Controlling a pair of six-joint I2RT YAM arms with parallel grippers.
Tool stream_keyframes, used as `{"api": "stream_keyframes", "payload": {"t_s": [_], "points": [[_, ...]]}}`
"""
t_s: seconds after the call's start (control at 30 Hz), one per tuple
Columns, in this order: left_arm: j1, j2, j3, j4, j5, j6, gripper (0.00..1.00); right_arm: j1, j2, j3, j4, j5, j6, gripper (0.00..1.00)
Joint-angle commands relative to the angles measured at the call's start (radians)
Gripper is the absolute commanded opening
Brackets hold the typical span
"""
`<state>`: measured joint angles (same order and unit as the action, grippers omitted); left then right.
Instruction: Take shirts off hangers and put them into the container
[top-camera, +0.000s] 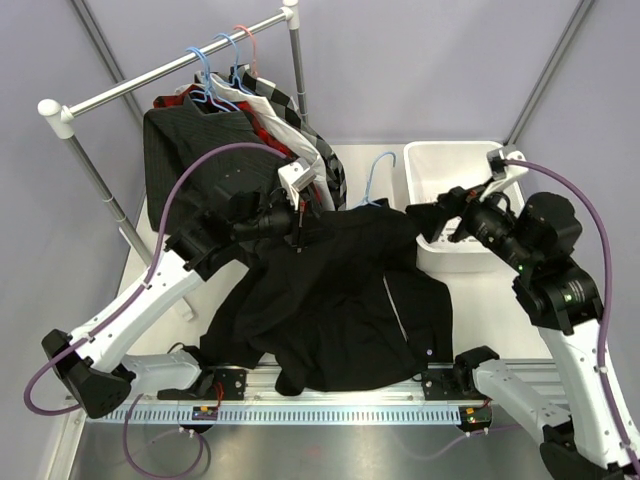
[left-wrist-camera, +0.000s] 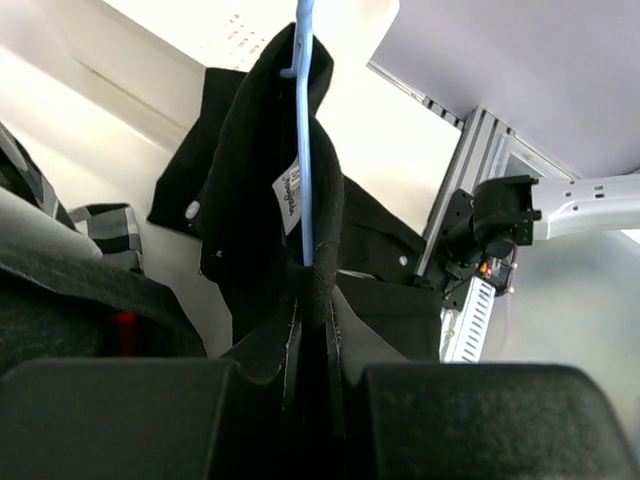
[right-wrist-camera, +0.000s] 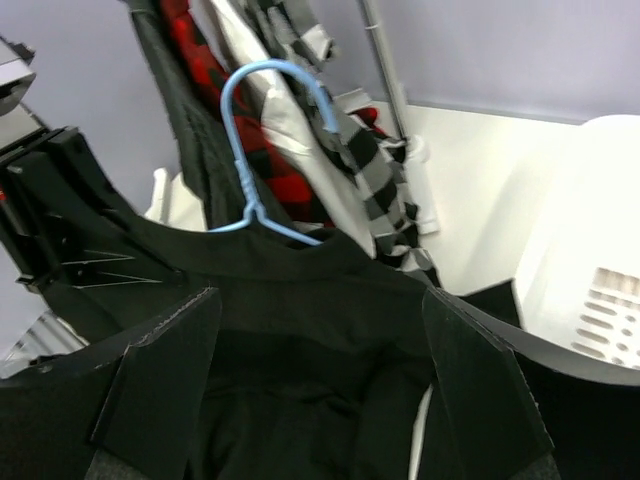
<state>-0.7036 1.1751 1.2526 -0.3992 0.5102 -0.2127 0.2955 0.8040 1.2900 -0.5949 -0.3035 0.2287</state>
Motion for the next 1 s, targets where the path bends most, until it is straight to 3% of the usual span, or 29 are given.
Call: {"api": "stream_keyframes", "payload": {"t_s": [0.0,0.23,0.6,0.83,0.97], "points": [[-0.010,-0.005,0.073,0.089,-0.064,0.019,0.00,0.077,0.061,0.025,0.113,0.052,0.029,0.91],[-0.010,-0.043,0.007,0.089,-0.144,0.012,0.00,0.246,0.179,0.055,0.204,0.188,0.026,0.90],[-0.010,-0.074,-0.032,0.088,-0.133,0.032,0.00,0.359,0.362,0.095,0.328,0.319,0.037,0.82],[-0.010,-0.081,-0.044,0.089,-0.133,0.038,0.00,0.376,0.428,0.121,0.374,0.336,0.043,0.69],[-0.008,-0.081,-0.047,0.086,-0.137,0.042,0.00,0.402,0.457,0.134,0.376,0.340,0.037,0.53]]}}
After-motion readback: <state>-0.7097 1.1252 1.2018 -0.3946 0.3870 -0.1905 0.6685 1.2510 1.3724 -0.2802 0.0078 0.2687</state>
